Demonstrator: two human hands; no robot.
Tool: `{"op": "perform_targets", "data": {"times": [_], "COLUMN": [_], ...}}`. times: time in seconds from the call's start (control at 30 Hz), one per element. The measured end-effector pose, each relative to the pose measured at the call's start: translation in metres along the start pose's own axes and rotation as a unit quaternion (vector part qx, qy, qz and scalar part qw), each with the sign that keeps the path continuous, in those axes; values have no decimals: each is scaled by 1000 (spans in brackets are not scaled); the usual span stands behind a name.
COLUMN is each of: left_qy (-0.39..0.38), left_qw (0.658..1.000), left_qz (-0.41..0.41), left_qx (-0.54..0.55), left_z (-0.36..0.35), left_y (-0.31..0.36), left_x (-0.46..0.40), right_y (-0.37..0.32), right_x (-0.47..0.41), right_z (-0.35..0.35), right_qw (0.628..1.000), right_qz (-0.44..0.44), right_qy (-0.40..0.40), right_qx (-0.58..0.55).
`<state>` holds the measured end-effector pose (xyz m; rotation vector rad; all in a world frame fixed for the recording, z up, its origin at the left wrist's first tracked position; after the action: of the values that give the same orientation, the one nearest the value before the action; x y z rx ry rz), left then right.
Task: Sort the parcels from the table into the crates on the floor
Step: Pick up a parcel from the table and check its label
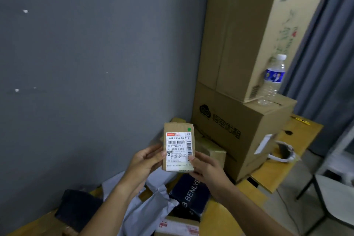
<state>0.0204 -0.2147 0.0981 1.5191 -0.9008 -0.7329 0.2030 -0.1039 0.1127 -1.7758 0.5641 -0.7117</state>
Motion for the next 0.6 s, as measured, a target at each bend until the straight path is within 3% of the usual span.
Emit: {"op": "perform_targets", "data": {"times": [0.2, 0.6], "left_qy": [-42, -204], "left_qw": [999, 975], "left_qz": [23, 51], "left_qx": [-14, -78], "left_z": [-121, -353], "left_y": [-9, -70], "left_x": [11, 51], "right_y": [-8, 4], "right_x": [59, 187], "right_z": [101, 300], "right_qw": [998, 975], "right_qz": [4, 22], "right_qy": [53, 217], "right_qx": [-21, -49]}}
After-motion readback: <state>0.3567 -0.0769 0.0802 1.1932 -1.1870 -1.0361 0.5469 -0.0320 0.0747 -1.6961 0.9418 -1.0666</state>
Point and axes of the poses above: each hand's wrist, its own x-axis away from the middle knuckle, its own z-axis out of the back of the hand, y = z × x, the point moved 2 cm from there along -x, towards the middle knuckle, and after that the axes turned 8 degrees about -x, right-handed, at the moved point
